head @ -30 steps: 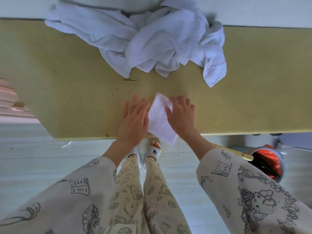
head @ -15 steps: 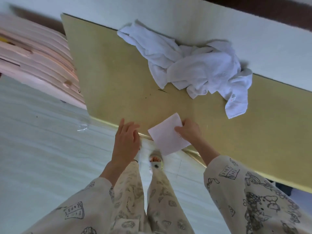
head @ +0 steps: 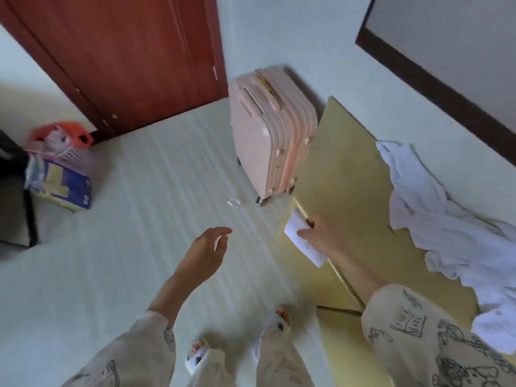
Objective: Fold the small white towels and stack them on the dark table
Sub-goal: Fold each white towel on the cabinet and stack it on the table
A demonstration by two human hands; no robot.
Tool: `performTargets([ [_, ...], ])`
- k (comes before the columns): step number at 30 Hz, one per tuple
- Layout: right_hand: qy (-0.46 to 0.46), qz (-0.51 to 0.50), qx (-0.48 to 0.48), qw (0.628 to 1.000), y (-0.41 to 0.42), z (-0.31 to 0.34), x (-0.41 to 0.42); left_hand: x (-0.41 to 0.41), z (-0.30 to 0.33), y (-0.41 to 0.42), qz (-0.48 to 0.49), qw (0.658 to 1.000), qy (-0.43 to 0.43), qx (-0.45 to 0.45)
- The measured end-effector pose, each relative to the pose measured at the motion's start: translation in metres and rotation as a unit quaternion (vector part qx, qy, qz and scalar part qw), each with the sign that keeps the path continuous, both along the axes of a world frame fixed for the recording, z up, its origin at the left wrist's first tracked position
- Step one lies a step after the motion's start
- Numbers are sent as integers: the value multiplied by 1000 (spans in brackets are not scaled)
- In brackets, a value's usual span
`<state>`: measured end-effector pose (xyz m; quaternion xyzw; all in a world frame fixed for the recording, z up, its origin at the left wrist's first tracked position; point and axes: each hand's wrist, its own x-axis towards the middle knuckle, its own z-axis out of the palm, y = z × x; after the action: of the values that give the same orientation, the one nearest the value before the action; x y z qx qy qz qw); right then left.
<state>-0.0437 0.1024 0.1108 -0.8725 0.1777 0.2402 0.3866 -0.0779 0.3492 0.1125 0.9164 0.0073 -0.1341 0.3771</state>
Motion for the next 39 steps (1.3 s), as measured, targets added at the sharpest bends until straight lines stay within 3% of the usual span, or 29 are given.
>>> performTargets([
  [6,-93,214,-64,970,193,56,7,-72,38,176,151,987,-50,27],
  [13,-167,330,-1,929,424,101,-50,-197,71,378,258,960,-74,75],
  [20,-209,443,30,871,617,129,-82,-270,85,520,371,919,-92,92],
  [32,-196,557,59,805,899,129,-48,-238,84,767,419,900,-82,84],
  [39,-156,622,133,755,1040,160,-23,-193,97,913,426,899,-92,-55],
])
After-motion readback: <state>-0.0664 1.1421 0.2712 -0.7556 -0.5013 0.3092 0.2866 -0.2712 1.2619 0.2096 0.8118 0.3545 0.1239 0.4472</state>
